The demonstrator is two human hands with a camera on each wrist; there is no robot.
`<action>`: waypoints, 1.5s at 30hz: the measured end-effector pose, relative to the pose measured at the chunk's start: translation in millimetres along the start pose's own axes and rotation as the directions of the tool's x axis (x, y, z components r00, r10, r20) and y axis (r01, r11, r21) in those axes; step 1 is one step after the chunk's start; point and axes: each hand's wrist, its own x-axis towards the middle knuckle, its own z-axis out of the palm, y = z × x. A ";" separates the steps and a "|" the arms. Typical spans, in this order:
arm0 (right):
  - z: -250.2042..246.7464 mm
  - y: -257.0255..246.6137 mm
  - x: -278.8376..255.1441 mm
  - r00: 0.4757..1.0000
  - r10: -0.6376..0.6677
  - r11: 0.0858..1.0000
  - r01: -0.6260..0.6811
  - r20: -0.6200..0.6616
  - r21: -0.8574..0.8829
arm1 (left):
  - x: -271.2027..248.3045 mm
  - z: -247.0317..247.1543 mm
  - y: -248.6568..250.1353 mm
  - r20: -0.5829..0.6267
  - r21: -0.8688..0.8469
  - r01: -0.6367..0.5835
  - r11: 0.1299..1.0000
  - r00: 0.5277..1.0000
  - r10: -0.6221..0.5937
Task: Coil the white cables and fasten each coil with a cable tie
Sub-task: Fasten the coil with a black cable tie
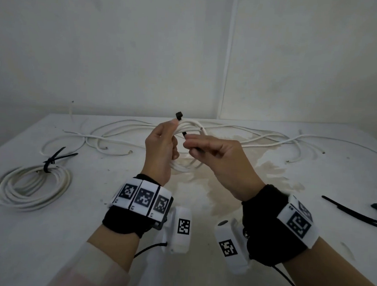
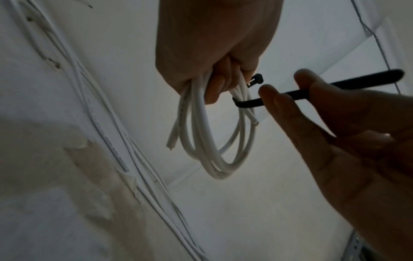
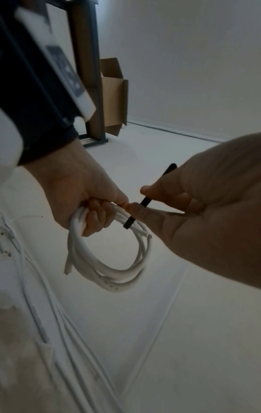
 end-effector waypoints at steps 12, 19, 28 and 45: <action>3.2 25.9 41.5 0.990 -0.084 0.996 0.082 -0.112 -0.028 | 31.6 1.5 -24.6 0.057 0.037 -0.041 0.998 0.998 0.039; -3.8 36.8 55.0 0.994 -0.027 0.993 0.014 -0.110 -0.118 | 40.4 -2.3 -26.6 0.060 0.095 -0.030 0.995 0.998 0.024; -8.1 29.1 52.2 0.997 0.015 0.986 -0.026 -0.070 -0.165 | 34.1 -4.5 -14.6 0.069 0.130 -0.079 0.988 0.995 0.071; -10.9 15.7 49.3 0.993 0.010 0.970 -0.038 -0.117 -0.240 | 24.0 5.4 -11.0 0.126 0.142 -0.083 0.986 0.990 0.065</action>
